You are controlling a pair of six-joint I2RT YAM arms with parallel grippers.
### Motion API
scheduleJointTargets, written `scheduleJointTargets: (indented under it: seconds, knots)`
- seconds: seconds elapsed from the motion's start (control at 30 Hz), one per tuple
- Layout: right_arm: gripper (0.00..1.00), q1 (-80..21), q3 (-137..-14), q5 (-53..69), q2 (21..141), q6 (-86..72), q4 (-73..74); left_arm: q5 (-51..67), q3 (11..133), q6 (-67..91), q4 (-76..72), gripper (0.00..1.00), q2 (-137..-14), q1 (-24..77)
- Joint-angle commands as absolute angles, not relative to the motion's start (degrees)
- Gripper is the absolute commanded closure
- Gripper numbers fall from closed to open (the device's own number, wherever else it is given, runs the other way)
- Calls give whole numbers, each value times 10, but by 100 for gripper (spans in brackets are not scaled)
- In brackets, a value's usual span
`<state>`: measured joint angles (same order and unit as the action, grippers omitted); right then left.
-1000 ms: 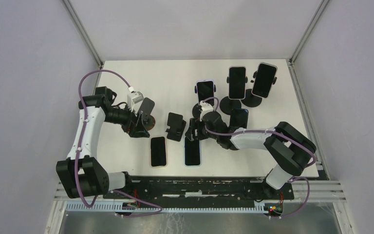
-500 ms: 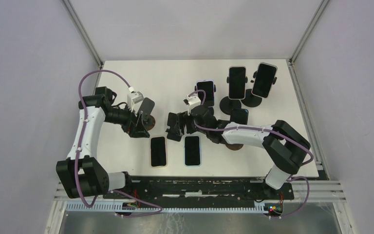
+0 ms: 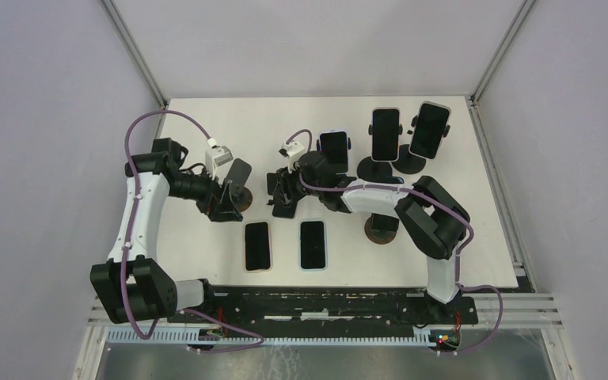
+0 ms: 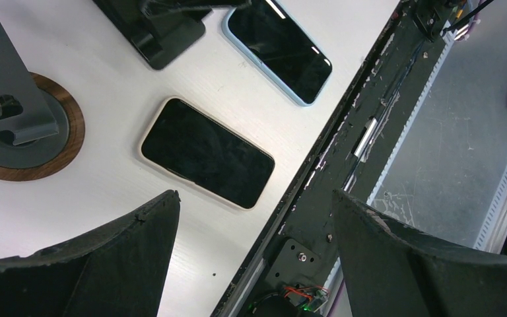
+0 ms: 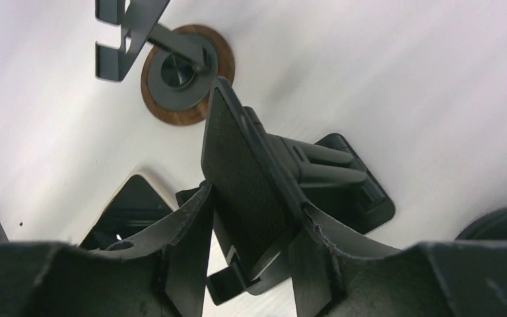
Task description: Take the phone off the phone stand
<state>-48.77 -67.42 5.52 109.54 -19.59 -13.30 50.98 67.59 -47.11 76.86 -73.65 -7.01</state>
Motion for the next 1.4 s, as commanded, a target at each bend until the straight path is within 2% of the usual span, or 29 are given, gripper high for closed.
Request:
scheduleJointTargets:
  seconds: [0.0,0.2,0.23,0.33,0.63,0.83,1.07,1.37]
  knots:
    - [54,-445,-717,143,1135,-155,-179,512,703,-495,781,11,-727,-69]
    - [51,-435,-802,203,1195,-168,-175,509,708,-494,780,11,-734,-69]
    - [47,-435,-814,195,1199,-173,-170,509,709,-493,779,11,-735,-69]
    - [25,-442,-826,145,1182,-169,-142,510,714,-491,780,11,-737,-69]
    - [2,-441,-930,94,1070,-95,12,511,728,-486,784,8,-733,-69]
    - [2,-403,-946,93,981,-51,104,510,733,-487,788,4,-726,-69]
    - [2,-329,-859,104,901,-15,152,518,735,-495,798,3,-726,-69]
    - [4,-287,-831,172,926,32,184,528,728,-506,810,3,-729,-67]
